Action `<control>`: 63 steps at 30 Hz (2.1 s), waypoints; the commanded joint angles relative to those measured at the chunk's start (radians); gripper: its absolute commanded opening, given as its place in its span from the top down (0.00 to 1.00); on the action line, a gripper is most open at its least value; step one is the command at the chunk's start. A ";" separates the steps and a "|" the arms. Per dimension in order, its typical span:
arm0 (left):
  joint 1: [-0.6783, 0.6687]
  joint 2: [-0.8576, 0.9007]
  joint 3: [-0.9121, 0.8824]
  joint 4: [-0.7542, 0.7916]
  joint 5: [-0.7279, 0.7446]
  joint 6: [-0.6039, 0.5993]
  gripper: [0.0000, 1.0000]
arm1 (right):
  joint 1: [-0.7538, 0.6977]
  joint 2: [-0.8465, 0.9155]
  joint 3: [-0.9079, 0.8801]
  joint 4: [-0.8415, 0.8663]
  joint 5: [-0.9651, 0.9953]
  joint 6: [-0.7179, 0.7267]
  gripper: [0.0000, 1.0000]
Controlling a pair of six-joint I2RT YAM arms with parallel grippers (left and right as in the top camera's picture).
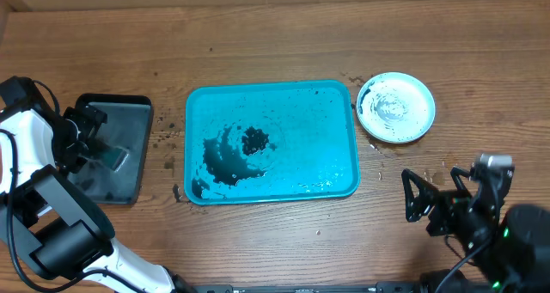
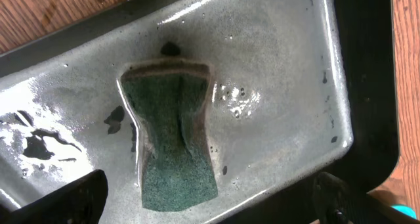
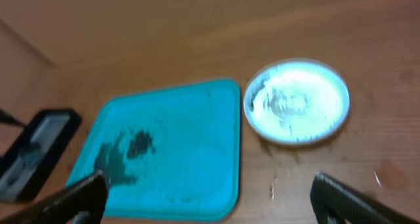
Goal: Clean dirty plates on tray and stack at the side
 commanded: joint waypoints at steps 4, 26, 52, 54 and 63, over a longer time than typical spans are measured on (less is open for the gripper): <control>0.000 0.007 -0.013 0.001 0.006 -0.010 0.00 | -0.001 -0.213 -0.290 0.259 0.011 -0.004 0.00; 0.000 0.007 -0.013 0.001 0.007 -0.009 0.00 | -0.097 -0.425 -0.857 0.994 -0.001 -0.001 0.00; 0.000 0.007 -0.013 0.001 0.006 -0.009 0.00 | -0.122 -0.425 -0.857 0.866 0.164 -0.082 0.00; 0.000 0.007 -0.013 0.001 0.006 -0.009 0.00 | -0.122 -0.425 -0.857 0.866 0.164 -0.082 0.00; 0.000 0.007 -0.013 0.001 0.006 -0.010 0.00 | -0.122 -0.425 -0.857 0.866 0.164 -0.082 0.00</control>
